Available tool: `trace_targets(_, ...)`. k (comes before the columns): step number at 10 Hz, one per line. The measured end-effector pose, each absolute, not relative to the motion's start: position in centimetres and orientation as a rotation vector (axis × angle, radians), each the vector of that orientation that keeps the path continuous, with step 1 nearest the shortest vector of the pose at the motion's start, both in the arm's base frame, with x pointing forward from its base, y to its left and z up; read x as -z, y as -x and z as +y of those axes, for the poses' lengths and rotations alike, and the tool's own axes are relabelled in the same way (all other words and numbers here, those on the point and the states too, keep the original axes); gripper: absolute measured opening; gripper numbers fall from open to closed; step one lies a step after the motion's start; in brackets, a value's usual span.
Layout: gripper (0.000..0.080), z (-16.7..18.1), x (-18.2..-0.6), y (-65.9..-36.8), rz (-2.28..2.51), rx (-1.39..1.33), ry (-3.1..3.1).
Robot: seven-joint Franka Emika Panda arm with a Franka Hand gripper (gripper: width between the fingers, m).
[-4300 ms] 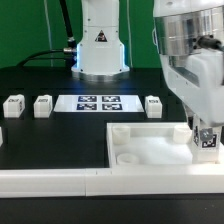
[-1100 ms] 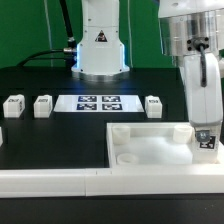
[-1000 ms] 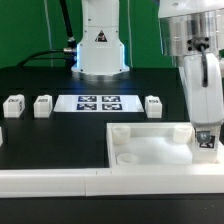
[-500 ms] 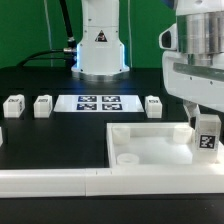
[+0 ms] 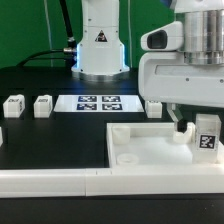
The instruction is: Assemble square table
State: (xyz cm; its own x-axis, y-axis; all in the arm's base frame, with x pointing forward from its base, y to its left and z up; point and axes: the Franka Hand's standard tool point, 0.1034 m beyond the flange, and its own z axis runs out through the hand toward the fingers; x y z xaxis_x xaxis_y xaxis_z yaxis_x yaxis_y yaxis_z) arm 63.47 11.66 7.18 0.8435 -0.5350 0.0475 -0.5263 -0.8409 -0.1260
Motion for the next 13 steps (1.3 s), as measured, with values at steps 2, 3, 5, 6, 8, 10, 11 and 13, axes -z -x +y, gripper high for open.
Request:
trace_targets(2, 0.0649, 11.7, -7.3, -63.7, 0.738, 0.165, 2.938)
trace_targets(3, 0.0637, 11.6, -7.3, -63.7, 0.759, 0.163, 2.933)
trace_targets(5, 0.0458, 11.7, -7.3, -63.7, 0.924, 0.151, 2.876)
trace_targets(6, 0.0298, 11.5, -7.2, -63.5, 0.98, 0.14, 2.862)
trace_targets(8, 0.0298, 11.2, -7.1, -63.5, 1.145, 0.13, 2.797)
trace_targets(10, 0.0298, 10.5, -7.0, -63.5, 1.429, 0.103, 2.646)
trace_targets(11, 0.0297, 10.3, -7.0, -63.4, 1.611, 0.058, 2.524)
trace_targets(13, 0.0296, 10.6, -6.9, -63.0, 2.009, -0.047, 2.178)
